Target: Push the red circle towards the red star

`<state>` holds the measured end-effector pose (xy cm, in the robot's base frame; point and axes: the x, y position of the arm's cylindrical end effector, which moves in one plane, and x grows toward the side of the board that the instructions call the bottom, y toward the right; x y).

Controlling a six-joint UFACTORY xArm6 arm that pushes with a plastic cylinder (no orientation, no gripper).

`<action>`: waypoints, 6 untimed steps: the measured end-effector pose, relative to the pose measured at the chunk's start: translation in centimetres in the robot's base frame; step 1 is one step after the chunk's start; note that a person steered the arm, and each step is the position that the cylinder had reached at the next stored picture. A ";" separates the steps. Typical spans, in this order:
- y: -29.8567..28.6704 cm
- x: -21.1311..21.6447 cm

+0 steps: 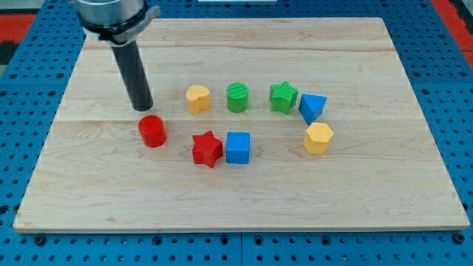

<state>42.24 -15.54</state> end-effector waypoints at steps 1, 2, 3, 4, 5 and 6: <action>1.1 1.8; 1.4 2.1; 2.4 3.5; 3.7 4.3; 3.7 3.3; 5.6 0.6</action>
